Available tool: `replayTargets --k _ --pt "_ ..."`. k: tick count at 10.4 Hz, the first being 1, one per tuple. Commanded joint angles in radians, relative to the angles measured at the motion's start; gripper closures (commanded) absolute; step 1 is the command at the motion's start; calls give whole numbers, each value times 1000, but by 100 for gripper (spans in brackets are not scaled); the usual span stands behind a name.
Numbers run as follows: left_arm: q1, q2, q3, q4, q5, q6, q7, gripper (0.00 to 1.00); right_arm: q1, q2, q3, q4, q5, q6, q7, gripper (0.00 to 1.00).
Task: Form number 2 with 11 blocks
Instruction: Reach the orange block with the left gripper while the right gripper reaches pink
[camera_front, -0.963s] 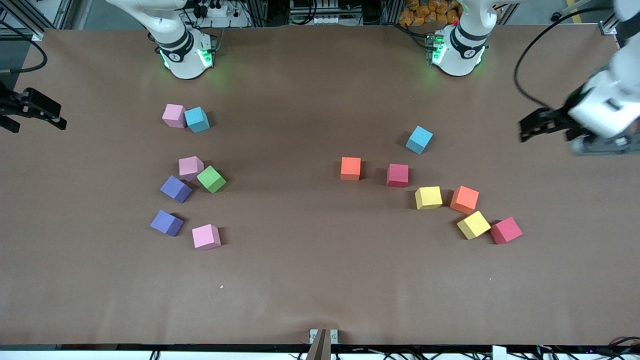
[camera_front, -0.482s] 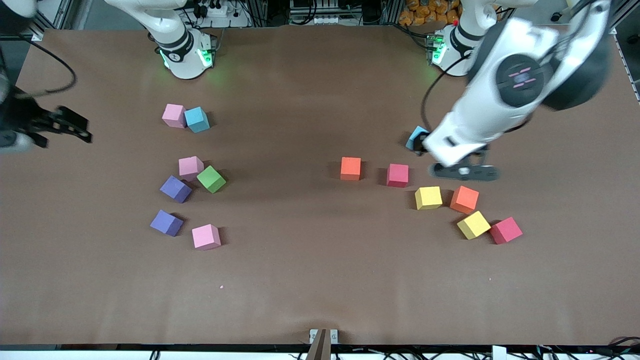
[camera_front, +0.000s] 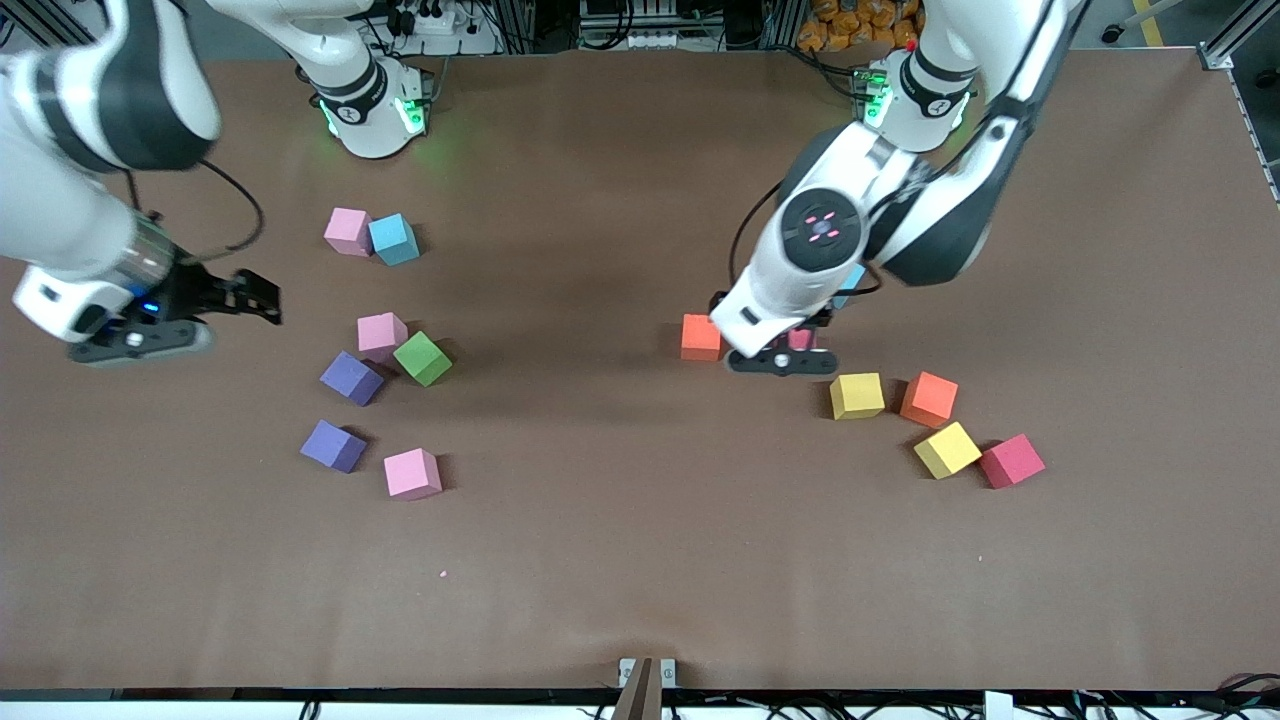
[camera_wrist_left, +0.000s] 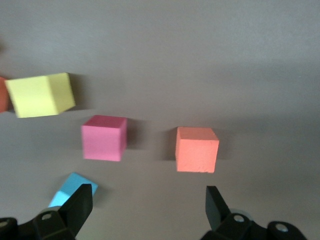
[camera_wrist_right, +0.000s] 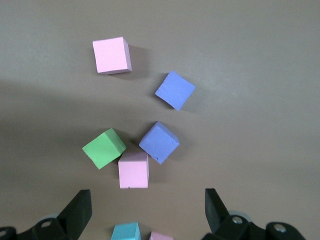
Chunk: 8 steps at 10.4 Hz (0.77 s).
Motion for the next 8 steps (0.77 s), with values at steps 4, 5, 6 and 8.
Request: replayTargets --k 4,5,6,8 --pt "-50 39 6 -142 -13 229 -129 0 67 -13 -7 -233 8 199 7 0" --pt "-59 54 5 -147 -13 250 -132 0 75 -13 -7 -253 8 199 9 0" --pt "-85 68 6 -150 -11 254 -132 0 78 -8 -7 -275 8 220 9 0" --pt "-96 87 6 -166 5 300 -129 0 85 36 -7 -314 8 298 9 0"
